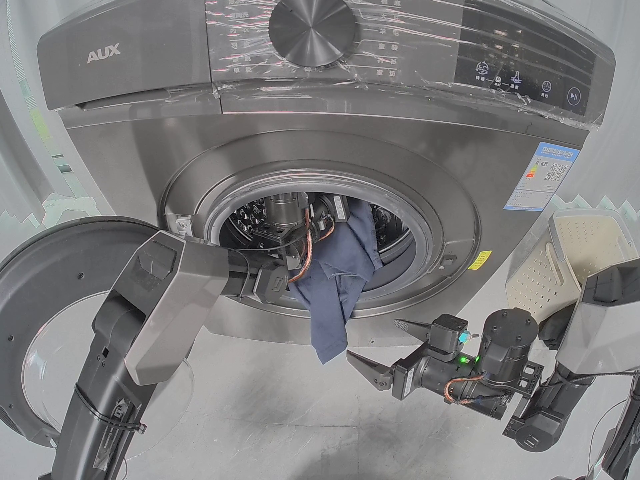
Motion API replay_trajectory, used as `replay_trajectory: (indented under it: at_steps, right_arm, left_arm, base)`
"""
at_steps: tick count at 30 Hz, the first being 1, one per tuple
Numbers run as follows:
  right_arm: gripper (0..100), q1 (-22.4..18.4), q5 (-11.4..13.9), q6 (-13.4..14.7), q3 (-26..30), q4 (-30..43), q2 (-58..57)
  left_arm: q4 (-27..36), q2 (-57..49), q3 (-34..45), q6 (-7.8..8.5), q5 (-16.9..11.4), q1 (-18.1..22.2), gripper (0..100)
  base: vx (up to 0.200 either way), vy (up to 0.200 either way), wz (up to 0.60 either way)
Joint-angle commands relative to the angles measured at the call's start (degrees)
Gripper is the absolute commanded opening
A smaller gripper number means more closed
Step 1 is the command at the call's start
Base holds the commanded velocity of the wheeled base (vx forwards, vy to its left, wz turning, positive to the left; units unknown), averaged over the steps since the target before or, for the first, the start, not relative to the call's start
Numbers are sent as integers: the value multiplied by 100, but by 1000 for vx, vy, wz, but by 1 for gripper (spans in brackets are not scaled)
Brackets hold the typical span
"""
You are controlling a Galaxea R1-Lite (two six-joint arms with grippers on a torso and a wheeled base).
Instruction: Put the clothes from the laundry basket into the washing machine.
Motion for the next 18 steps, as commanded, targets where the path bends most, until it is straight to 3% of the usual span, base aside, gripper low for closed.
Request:
replay_trajectory:
  at_steps: [1, 3, 8, 14, 18]
  right_arm:
    - [100, -32, 2, -1, -8, -1, -13]
    - [100, -49, 10, -1, -8, -1, -13]
    - [100, -14, 2, -1, -8, -1, -13]
    - [100, 12, 2, 8, 1, -1, -13]
    - [100, 21, 2, 8, 1, -1, -21]
  left_arm:
    - [8, -121, 479, 3, 28, -11, 100]
    - [122, -780, 1701, 47, -112, -108, 100]
    - [324, -1317, 2940, 126, -481, -319, 100]
    - [236, -1194, 3187, 152, -508, -415, 100]
    - [236, -1009, 3160, 258, -508, -407, 100]
  base:
    - [0, 0, 0]
    - [0, 0, 0]
    - [0, 0, 0]
    - [0, 0, 0]
    - [0, 0, 0]
